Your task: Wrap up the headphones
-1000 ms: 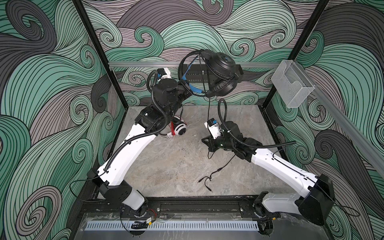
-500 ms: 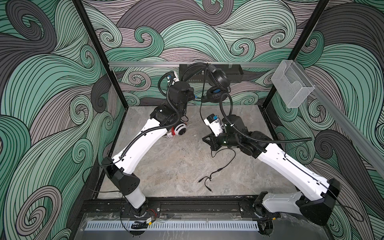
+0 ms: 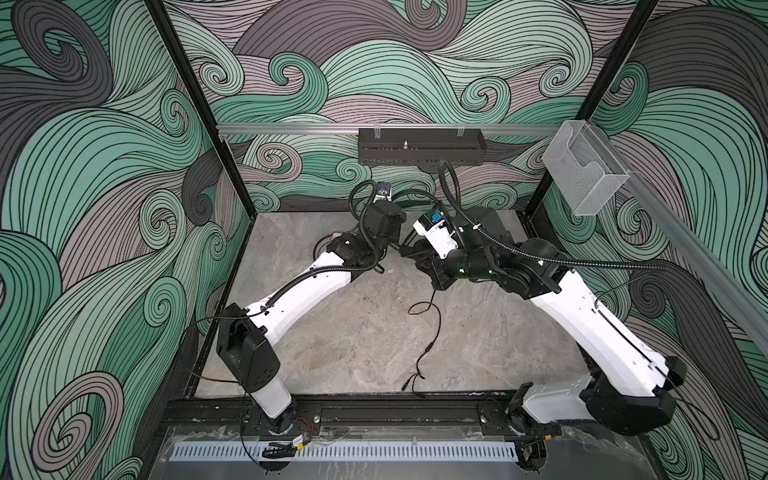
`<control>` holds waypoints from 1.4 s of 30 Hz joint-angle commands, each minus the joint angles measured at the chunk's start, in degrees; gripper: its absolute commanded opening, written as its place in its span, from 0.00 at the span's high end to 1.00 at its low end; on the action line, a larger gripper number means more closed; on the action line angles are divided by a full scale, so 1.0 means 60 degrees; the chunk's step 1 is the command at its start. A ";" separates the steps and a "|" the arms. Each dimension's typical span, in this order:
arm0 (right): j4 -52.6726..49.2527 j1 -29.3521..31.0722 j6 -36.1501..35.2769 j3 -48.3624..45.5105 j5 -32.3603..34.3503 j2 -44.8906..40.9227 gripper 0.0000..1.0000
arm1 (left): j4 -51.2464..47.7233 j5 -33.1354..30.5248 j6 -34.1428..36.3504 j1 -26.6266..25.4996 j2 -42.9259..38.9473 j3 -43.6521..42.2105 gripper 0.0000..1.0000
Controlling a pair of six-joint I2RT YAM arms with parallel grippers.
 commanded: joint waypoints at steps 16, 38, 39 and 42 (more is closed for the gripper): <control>0.0216 0.1349 -0.1990 0.1865 0.1647 0.0976 1.00 | -0.3138 0.2698 -0.2571 -0.0467 -0.1153 -0.0563 1.00; 0.0650 0.0778 -0.0801 0.0506 0.1921 0.0336 1.00 | -0.0816 0.4902 -0.2996 -0.0975 -0.3301 -0.2885 1.00; 0.0675 0.0805 -0.0816 0.0495 0.1833 0.0336 1.00 | -0.1264 0.4887 -0.3340 -0.0946 -0.3124 -0.2602 1.00; 0.0776 0.0906 -0.0861 0.0533 0.1828 0.0378 1.00 | -0.2253 0.5096 -0.4074 -0.0946 -0.2744 -0.1990 1.00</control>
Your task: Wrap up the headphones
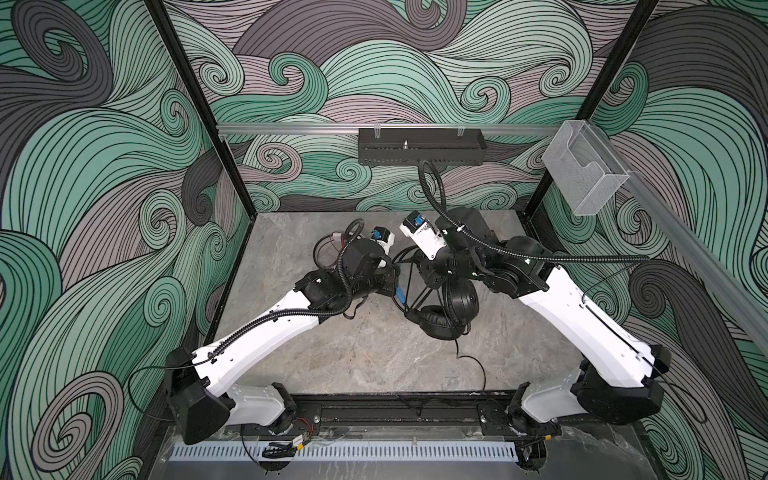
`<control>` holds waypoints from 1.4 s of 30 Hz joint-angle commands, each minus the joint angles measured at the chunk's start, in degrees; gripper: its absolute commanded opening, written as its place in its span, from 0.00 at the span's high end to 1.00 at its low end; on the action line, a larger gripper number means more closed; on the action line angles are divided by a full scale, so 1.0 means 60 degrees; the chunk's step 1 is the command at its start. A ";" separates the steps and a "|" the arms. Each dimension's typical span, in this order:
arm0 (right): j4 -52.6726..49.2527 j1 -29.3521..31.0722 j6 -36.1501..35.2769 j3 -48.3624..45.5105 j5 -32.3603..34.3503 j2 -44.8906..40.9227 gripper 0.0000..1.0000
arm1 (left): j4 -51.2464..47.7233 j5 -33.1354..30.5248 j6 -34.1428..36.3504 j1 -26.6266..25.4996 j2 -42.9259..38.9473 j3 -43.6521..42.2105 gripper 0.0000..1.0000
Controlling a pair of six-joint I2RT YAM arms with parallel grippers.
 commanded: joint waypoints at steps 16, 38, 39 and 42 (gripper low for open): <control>-0.0835 -0.0053 -0.1932 0.1357 0.1491 -0.0241 0.97 | -0.2078 -0.3247 0.2039 0.0065 -0.0418 0.0846 1.00; -0.0843 0.0183 -0.3114 0.1947 0.3824 0.0354 0.95 | -0.3458 -0.4354 0.5881 0.0317 -0.1068 0.1978 1.00; -0.0733 0.0156 -0.3049 0.1849 0.3821 0.0323 0.95 | -0.3465 -0.4092 0.5816 0.0312 -0.1137 0.1975 1.00; -0.0288 -0.0161 -0.2777 0.1381 0.3540 0.0103 0.92 | -0.3415 -0.3176 0.5561 0.0361 -0.1421 0.1911 1.00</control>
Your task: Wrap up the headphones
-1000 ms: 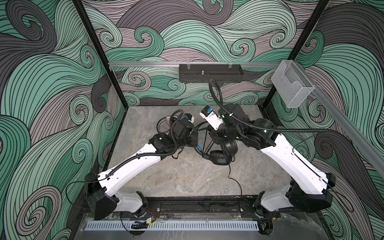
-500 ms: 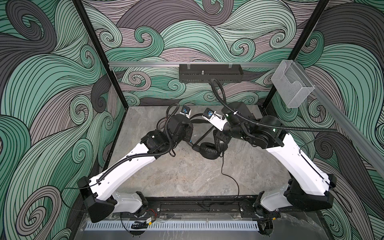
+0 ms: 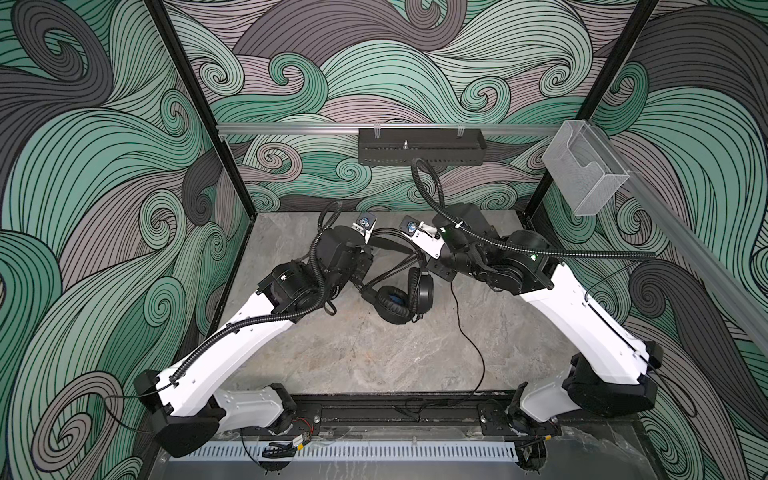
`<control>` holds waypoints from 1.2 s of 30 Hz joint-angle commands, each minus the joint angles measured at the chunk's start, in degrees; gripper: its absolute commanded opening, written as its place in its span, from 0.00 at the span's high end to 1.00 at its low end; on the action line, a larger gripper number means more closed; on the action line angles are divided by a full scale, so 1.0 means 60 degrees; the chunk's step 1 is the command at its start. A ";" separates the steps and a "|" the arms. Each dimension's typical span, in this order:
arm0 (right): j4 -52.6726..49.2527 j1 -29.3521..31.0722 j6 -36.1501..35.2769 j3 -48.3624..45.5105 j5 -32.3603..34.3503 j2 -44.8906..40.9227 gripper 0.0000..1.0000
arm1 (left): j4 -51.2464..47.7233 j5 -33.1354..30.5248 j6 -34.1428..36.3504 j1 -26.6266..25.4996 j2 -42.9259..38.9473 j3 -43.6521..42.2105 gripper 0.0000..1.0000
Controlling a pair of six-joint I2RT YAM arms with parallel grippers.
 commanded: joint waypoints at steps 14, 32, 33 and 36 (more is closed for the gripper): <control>0.4267 -0.1835 0.1230 -0.3859 -0.1182 -0.2398 0.91 | -0.0542 0.2309 -0.1111 0.0492 -0.0646 0.0704 1.00; 0.4924 -0.3202 0.2456 -0.5939 -0.2251 -0.3761 1.00 | 0.0034 0.3074 -0.1626 0.0548 -0.0554 0.0742 1.00; 0.4946 -0.3210 0.2483 -0.5904 -0.2390 -0.3674 1.00 | 0.0068 0.3285 -0.1604 0.0547 -0.0532 0.0777 1.00; 0.5155 -0.3216 0.2595 -0.5898 -0.2707 -0.3388 0.97 | 0.0227 0.3859 -0.1612 0.0556 -0.0537 0.0831 1.00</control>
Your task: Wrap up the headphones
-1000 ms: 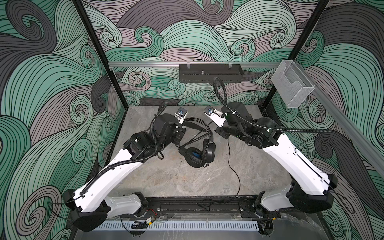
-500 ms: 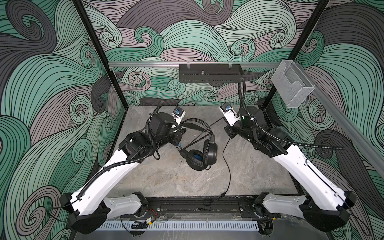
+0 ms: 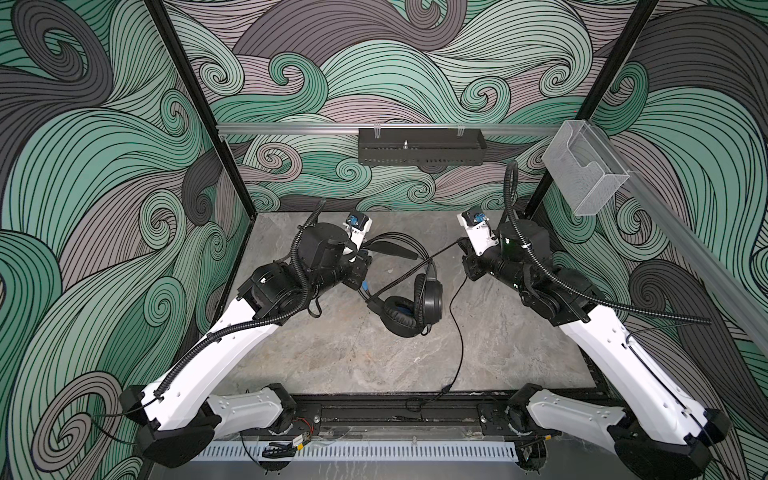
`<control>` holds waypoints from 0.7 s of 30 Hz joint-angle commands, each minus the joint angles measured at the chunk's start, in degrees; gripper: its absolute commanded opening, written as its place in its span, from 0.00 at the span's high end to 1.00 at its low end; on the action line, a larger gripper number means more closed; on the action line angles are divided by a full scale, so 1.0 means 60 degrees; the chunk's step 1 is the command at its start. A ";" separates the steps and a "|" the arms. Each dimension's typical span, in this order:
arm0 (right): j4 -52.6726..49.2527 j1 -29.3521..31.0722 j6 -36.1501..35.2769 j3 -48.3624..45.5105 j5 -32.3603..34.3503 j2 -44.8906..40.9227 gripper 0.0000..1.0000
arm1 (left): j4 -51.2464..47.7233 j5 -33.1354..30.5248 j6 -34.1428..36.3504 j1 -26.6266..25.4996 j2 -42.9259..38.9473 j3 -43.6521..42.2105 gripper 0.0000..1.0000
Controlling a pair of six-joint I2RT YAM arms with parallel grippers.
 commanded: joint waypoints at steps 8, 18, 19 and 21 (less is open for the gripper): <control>0.2208 -0.0295 0.0796 -0.1001 -0.1851 0.0040 0.87 | 0.1022 0.1964 -0.1031 0.0110 -0.0126 0.1168 1.00; 0.5043 -0.0558 0.2141 -0.2177 -0.3968 -0.0348 0.74 | 0.1200 0.2877 -0.1618 0.0125 0.0454 0.2835 1.00; 0.5244 -0.0614 0.2348 -0.2245 -0.4083 -0.0342 0.74 | 0.1302 0.2931 -0.1736 0.0125 0.0496 0.2949 1.00; 0.5733 -0.0764 0.2861 -0.2411 -0.4334 -0.0296 0.73 | 0.1469 0.3047 -0.2096 0.0177 0.0661 0.3324 1.00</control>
